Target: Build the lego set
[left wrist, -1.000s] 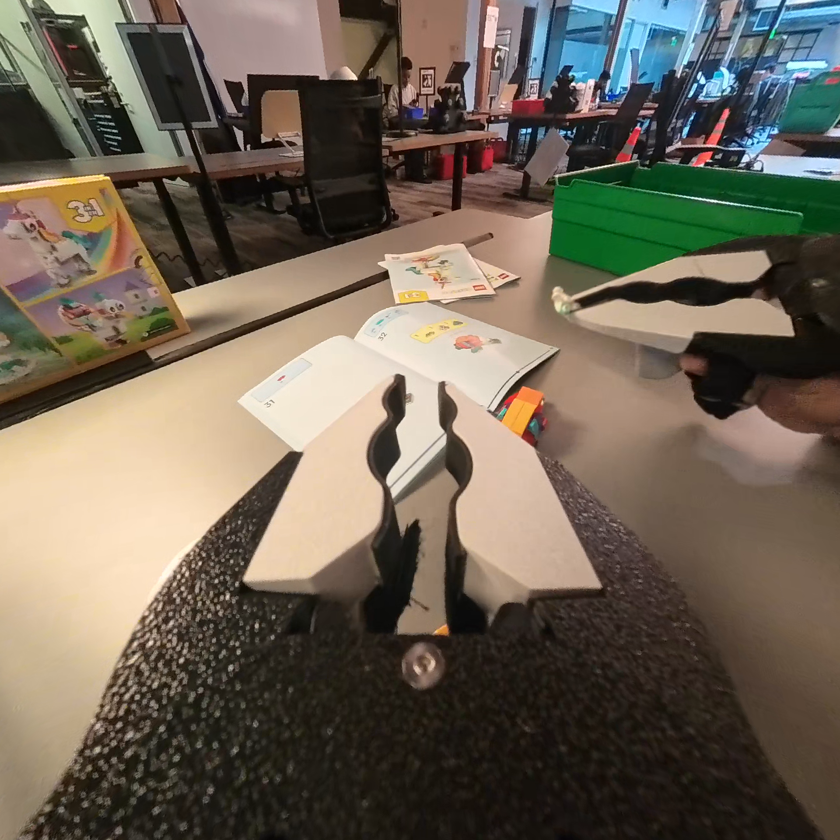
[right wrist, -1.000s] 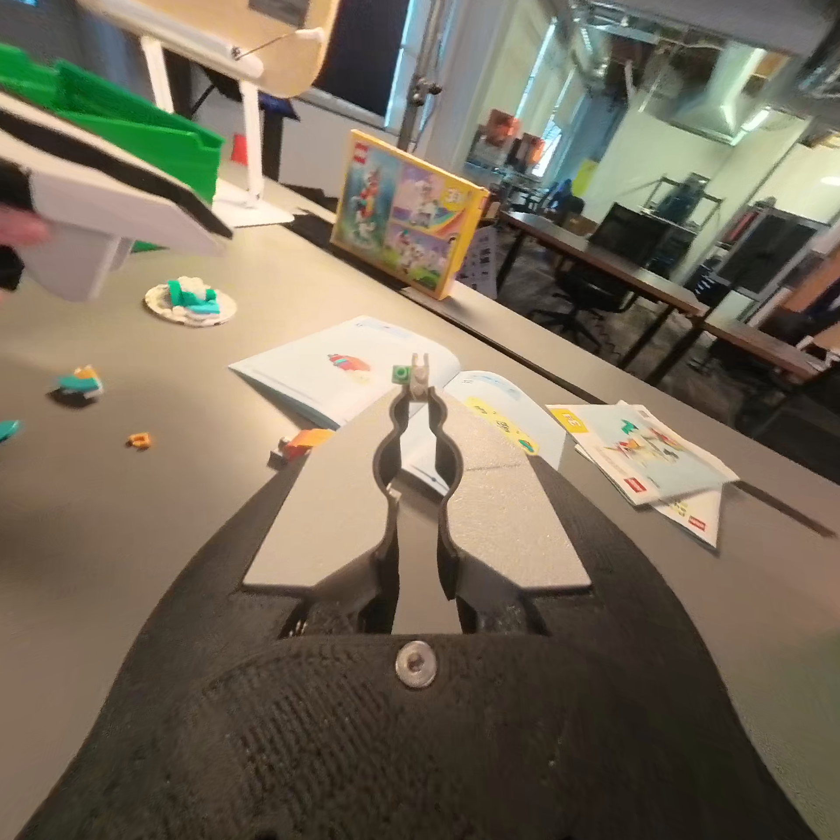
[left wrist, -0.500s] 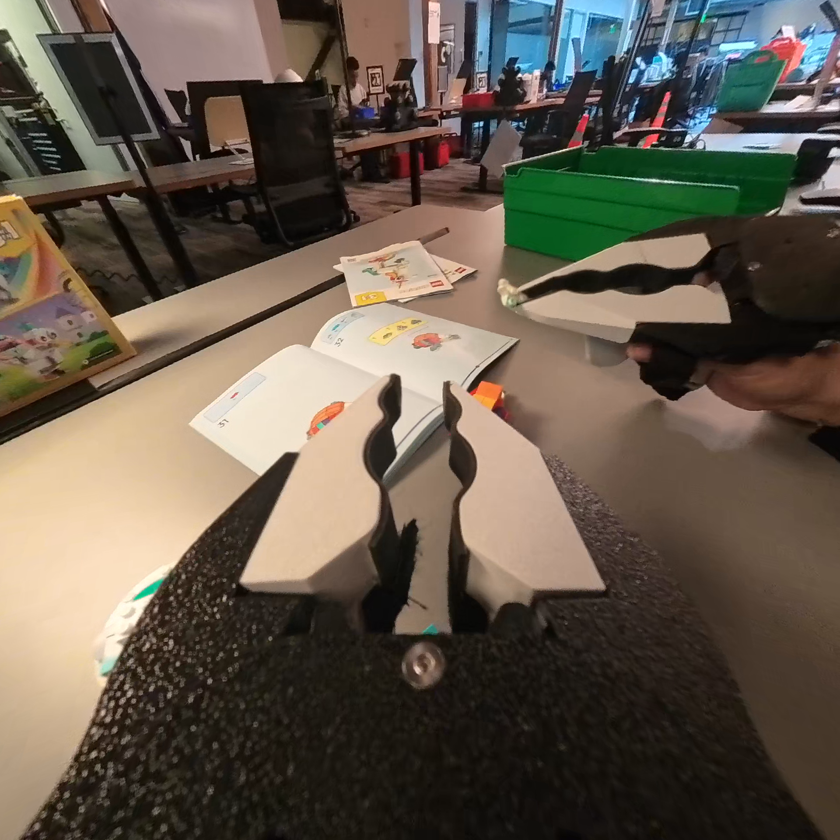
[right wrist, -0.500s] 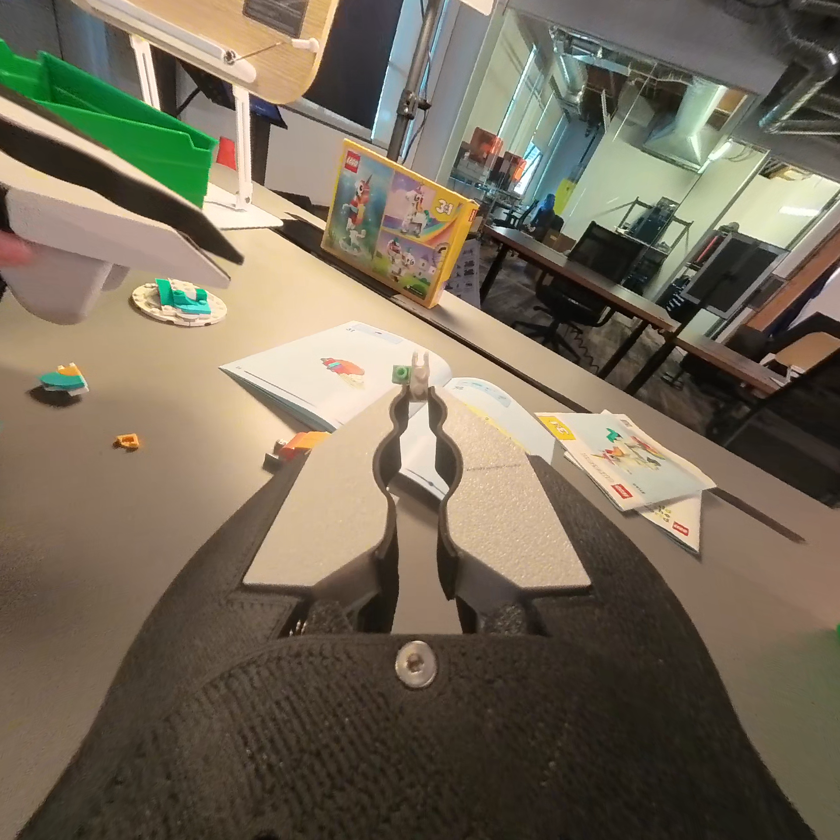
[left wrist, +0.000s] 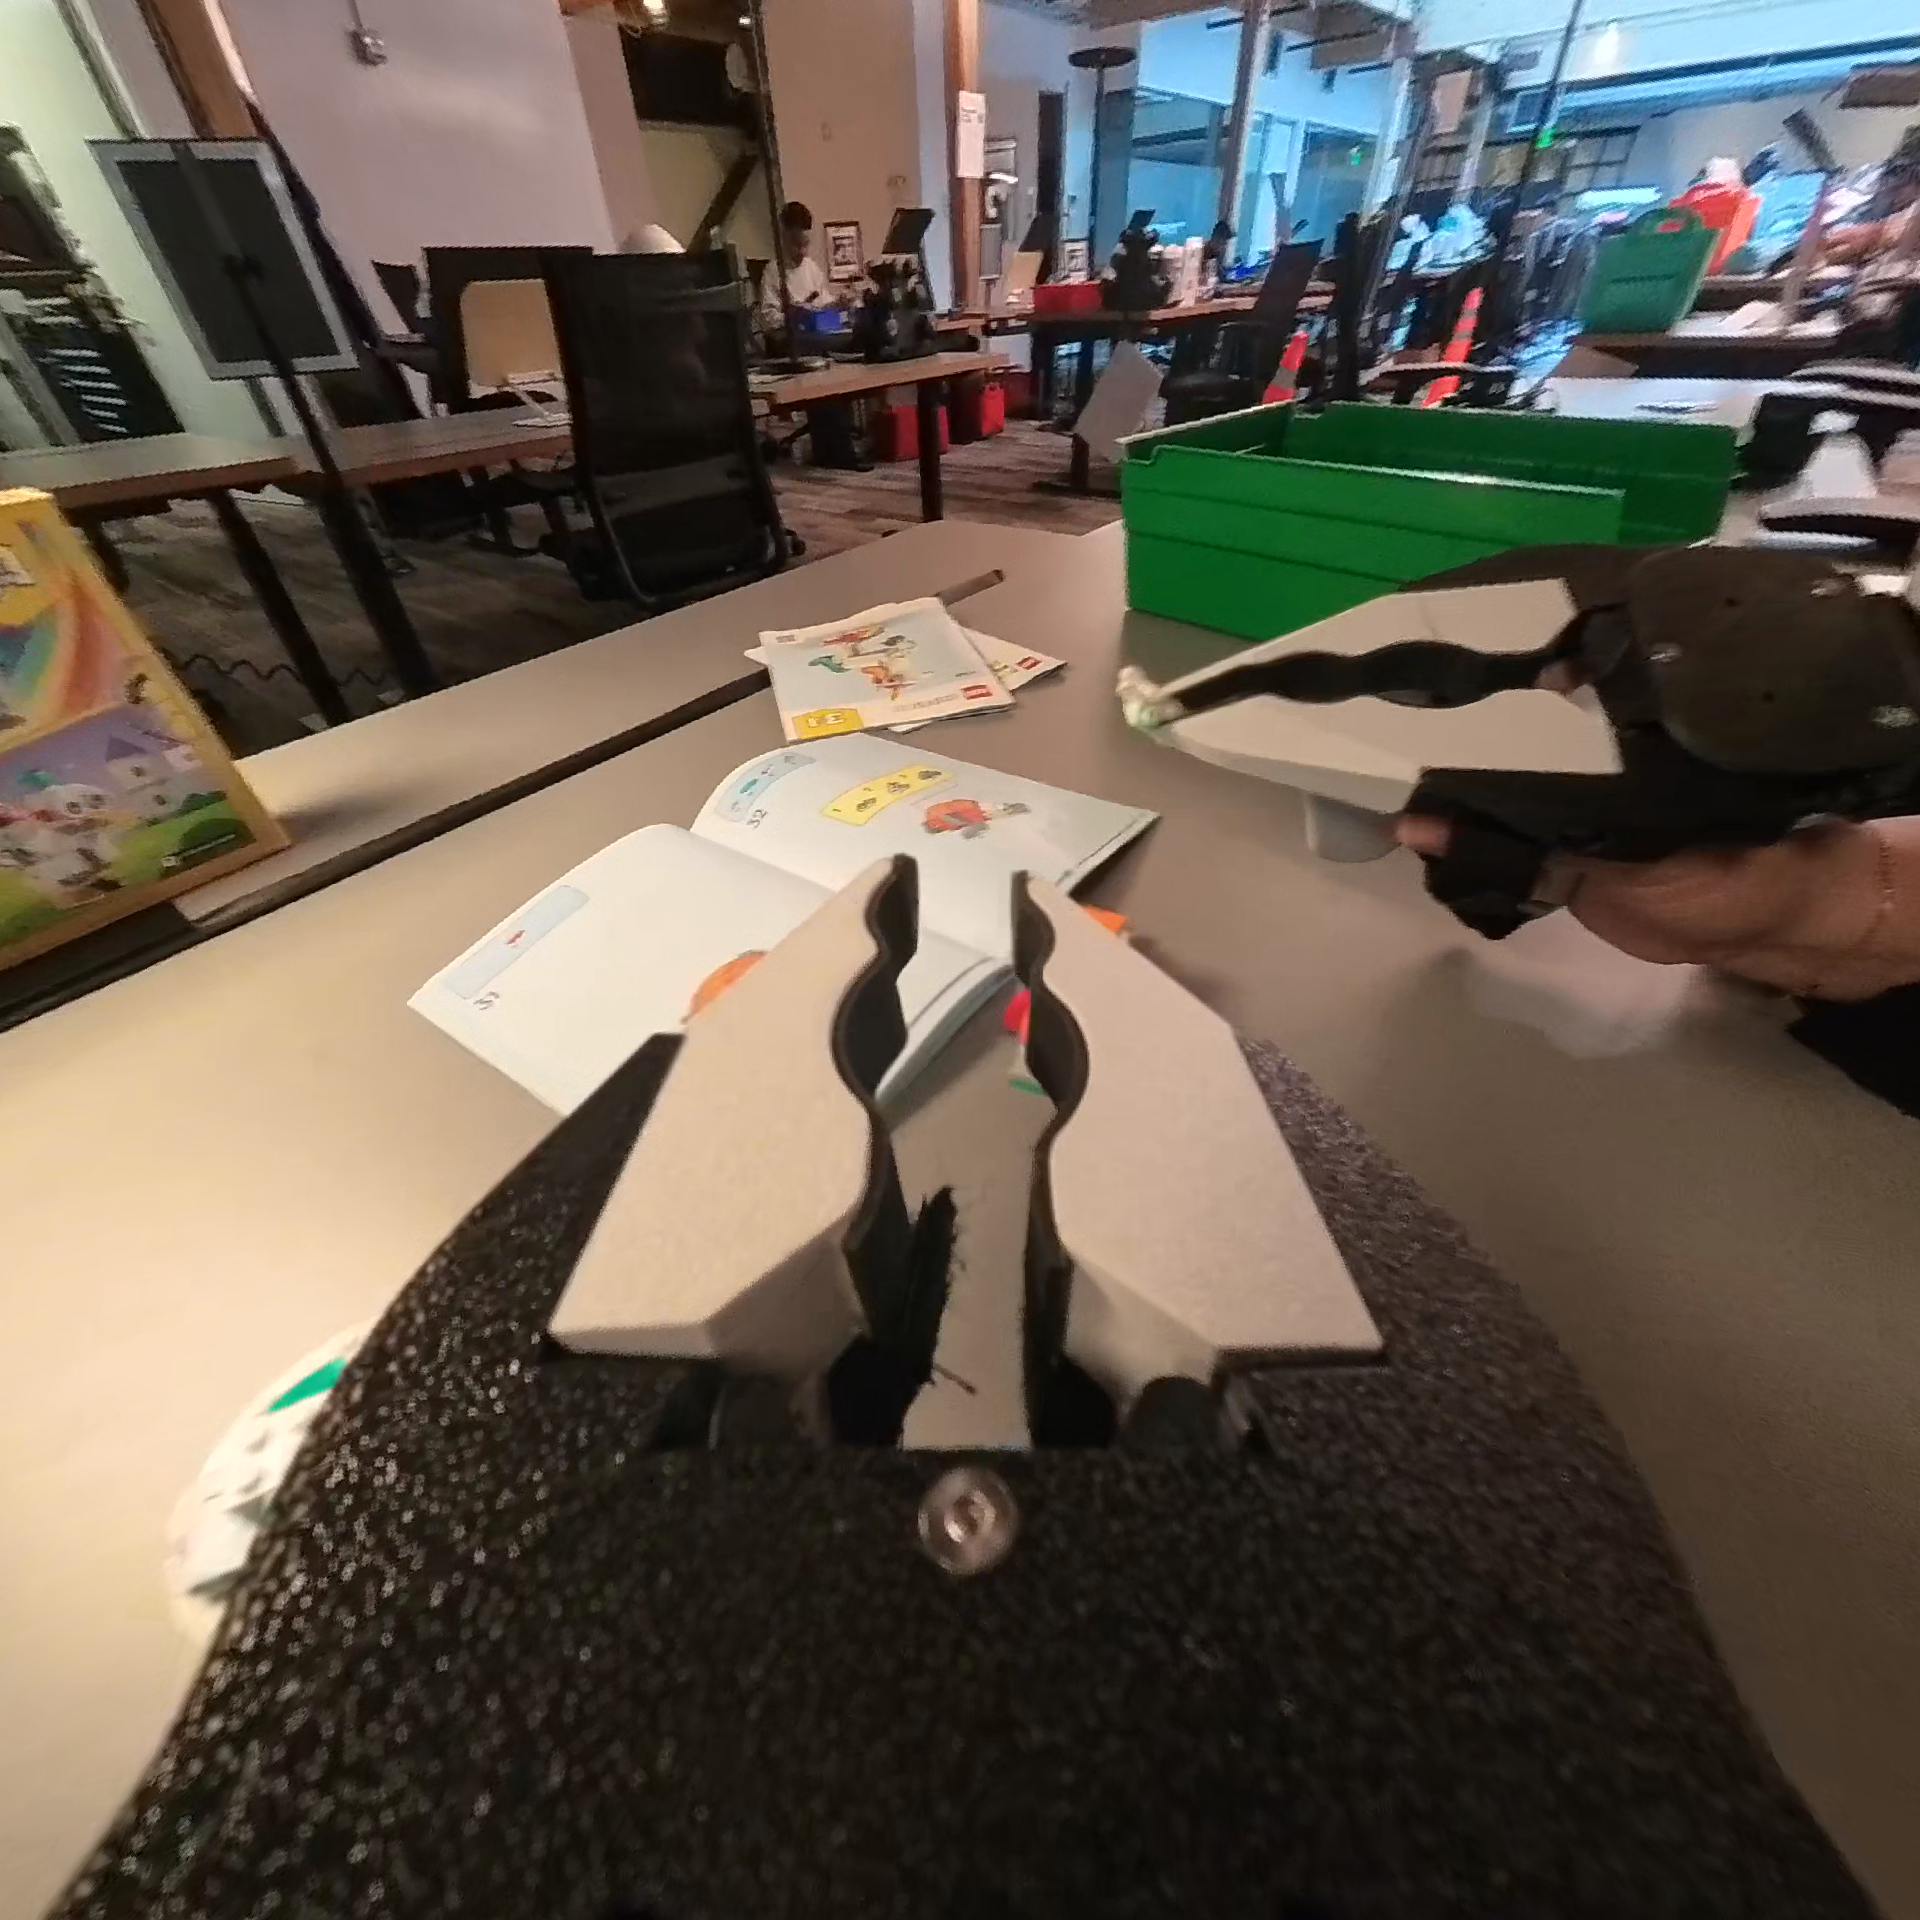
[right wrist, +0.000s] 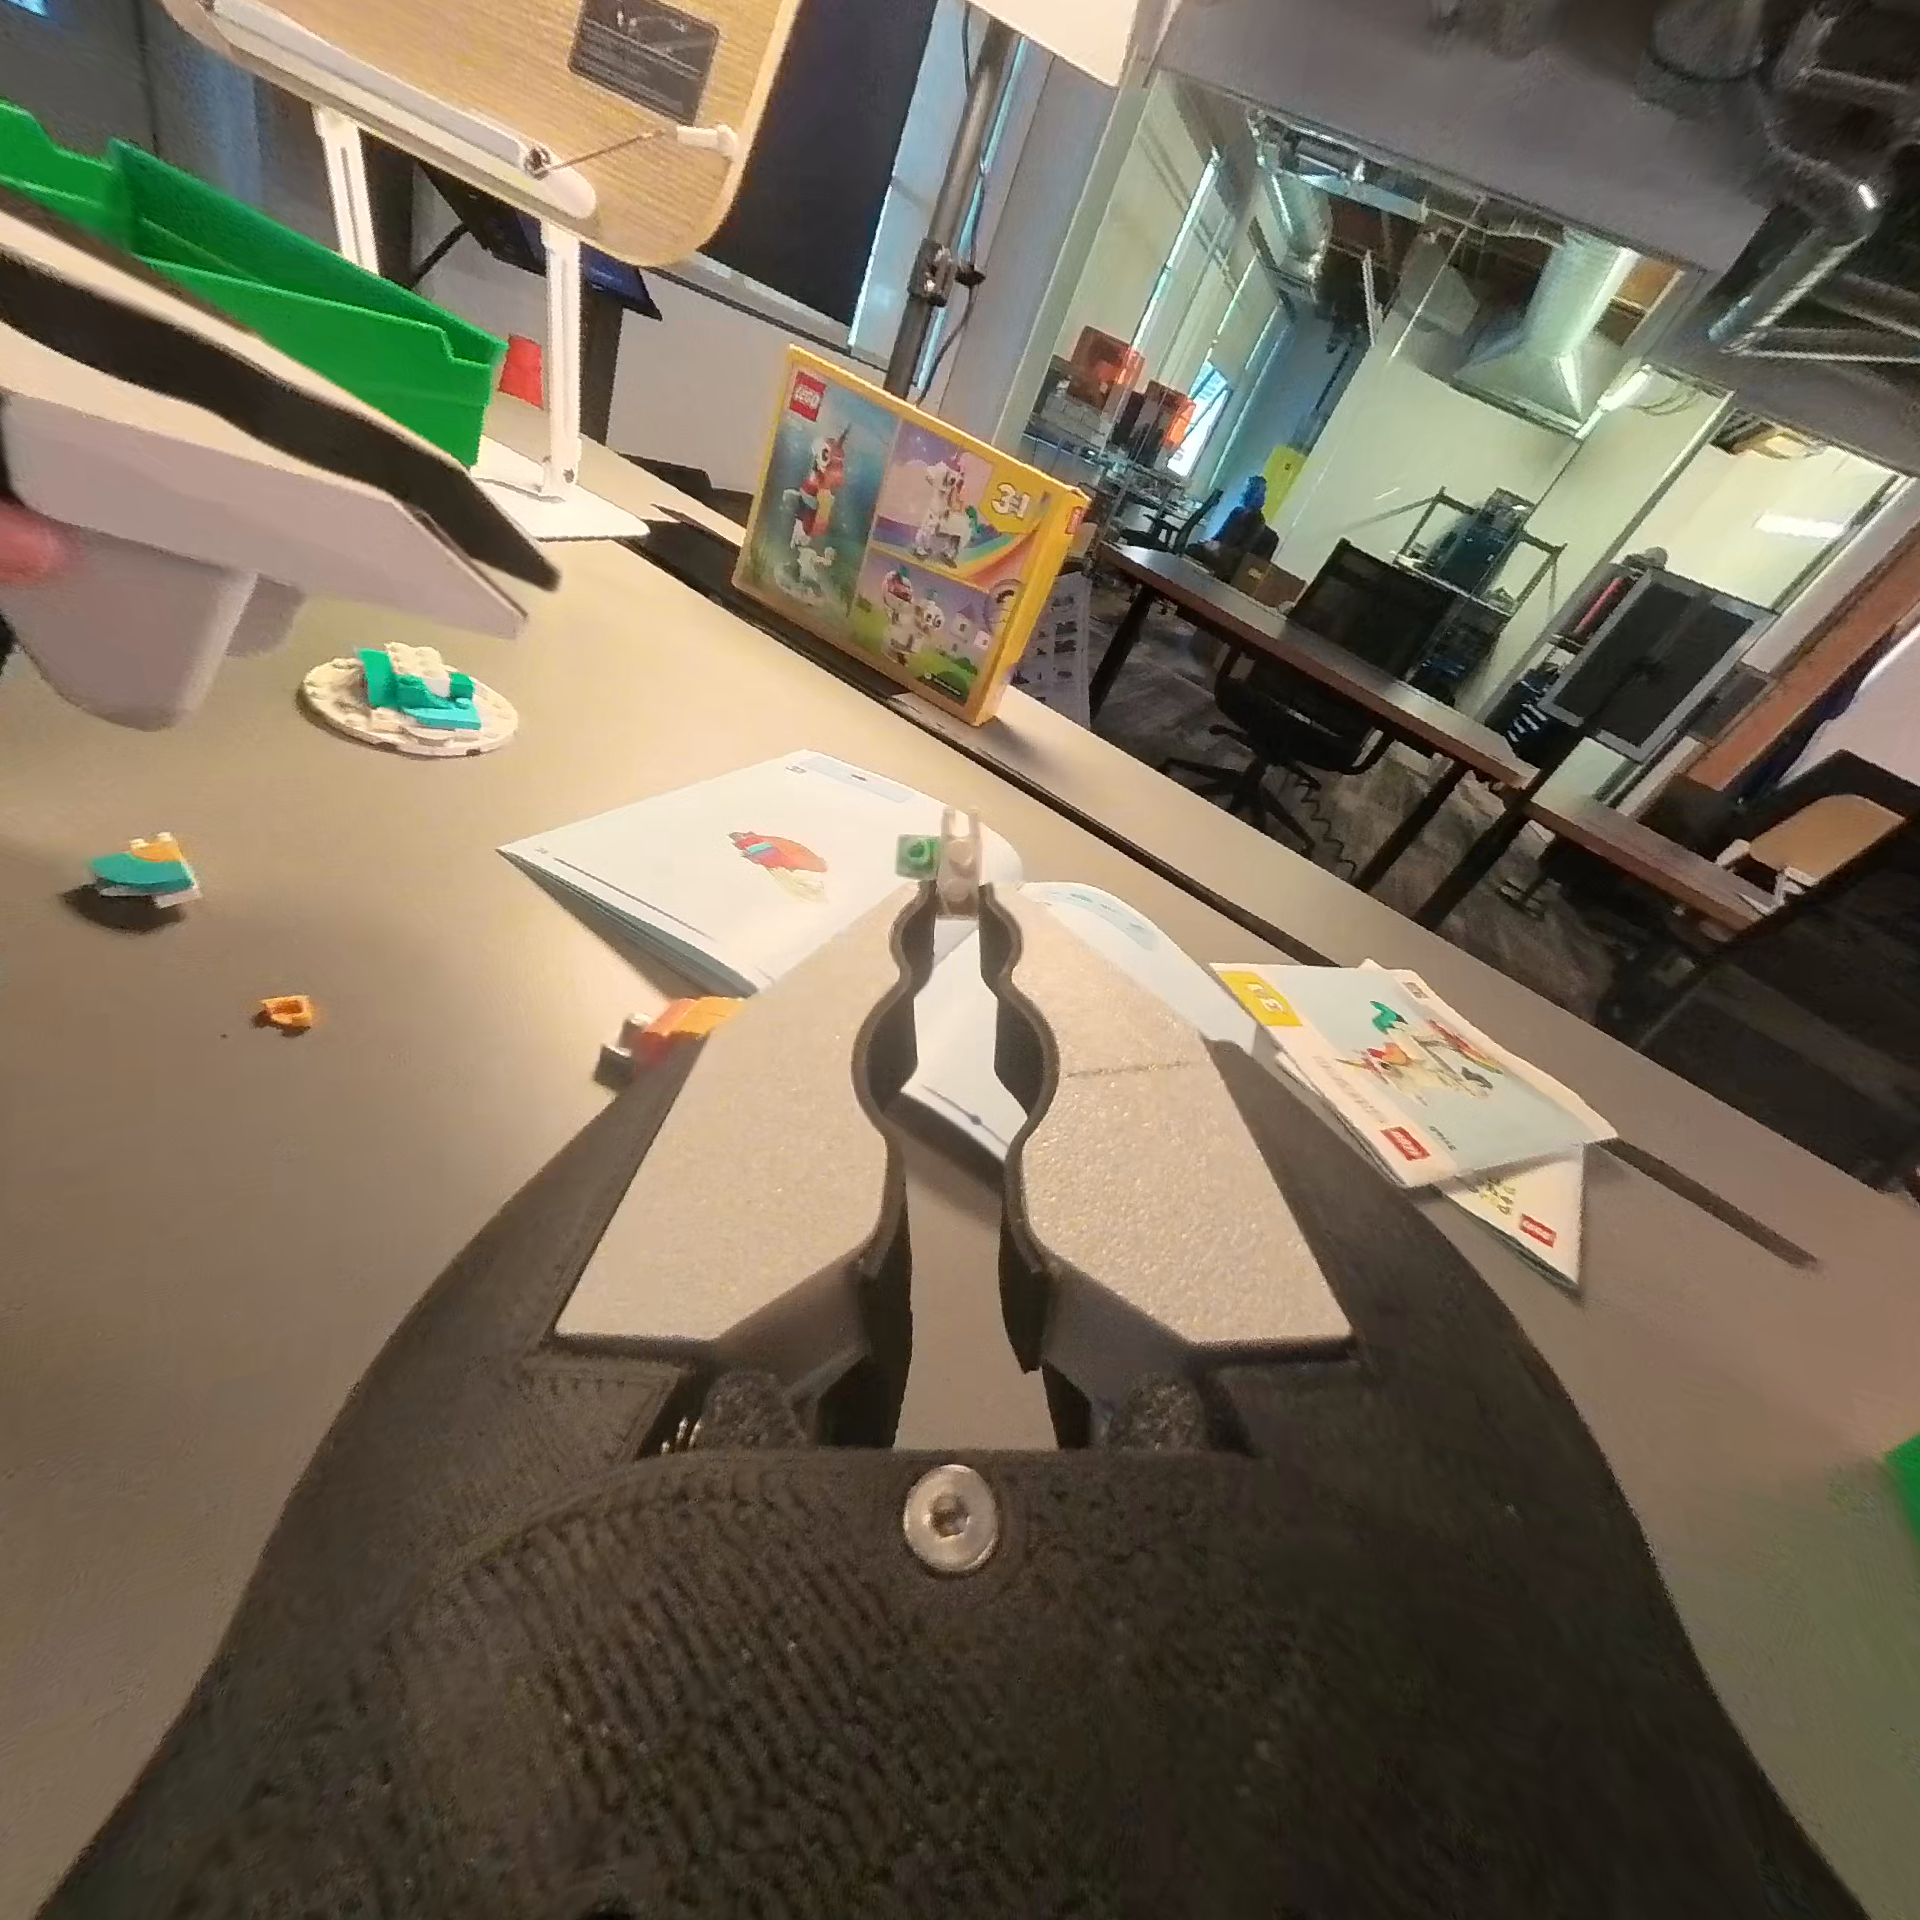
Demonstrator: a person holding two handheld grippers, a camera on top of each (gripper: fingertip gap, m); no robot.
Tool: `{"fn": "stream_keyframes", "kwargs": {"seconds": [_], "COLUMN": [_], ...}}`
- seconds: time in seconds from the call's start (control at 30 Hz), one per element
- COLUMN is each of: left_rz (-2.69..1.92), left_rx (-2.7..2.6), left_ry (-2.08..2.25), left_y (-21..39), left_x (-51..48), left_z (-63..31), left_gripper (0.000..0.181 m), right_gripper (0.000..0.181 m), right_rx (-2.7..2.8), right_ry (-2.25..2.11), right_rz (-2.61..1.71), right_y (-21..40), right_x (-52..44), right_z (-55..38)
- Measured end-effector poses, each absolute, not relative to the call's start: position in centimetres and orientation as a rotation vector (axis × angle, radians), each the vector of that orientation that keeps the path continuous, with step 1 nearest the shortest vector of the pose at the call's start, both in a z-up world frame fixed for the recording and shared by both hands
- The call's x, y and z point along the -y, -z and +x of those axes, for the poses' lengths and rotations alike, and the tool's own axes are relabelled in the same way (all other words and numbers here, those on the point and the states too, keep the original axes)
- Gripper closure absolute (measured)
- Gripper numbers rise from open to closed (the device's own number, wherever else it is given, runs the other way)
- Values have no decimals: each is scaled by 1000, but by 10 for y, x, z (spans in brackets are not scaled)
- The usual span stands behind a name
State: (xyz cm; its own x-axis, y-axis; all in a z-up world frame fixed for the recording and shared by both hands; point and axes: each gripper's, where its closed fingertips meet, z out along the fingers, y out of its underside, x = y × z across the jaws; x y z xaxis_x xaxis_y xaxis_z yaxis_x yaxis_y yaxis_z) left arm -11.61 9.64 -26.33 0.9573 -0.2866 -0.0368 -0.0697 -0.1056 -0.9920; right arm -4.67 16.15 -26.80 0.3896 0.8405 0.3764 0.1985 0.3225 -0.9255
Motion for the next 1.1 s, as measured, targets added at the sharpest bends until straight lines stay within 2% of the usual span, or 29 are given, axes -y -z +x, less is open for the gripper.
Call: {"fn": "stream_keyframes", "kwargs": {"seconds": [0.07,0.13,0.23,0.43,0.67,0.77,1.1], "left_rz": [-1663,-1647,-1620,-1601,-1659,-1632,-1598], "left_rx": [-291,-265,-262,-251,-295,-317,-286], "left_ry": [284,369,548,764,848,862,955], "left_y": [263,262,258,257,268,266,261], "left_x": [-96,-97,-94,-88,-85,-83,-81], "left_z": [-104,-95,-78,-69,-58,-54,-53], "left_gripper": [160,140,136,160,158,174,173], "right_gripper": [175,175,175,175,175,175,175], "right_rx": [1144,1197,1280,1360,1368,1377,1396], "right_ry": [-575,-625,-742,-761,-779,-756,-734], "right_rz": [-1183,-1144,-1048,-915,-867,-850,-790], "right_y": [269,270,268,265,261,262,259], "right_x": [-157,-144,-116,-92,-85,-84,-80], "right_z": [-49,-54,-60,-63,-61,-61,-60]}}
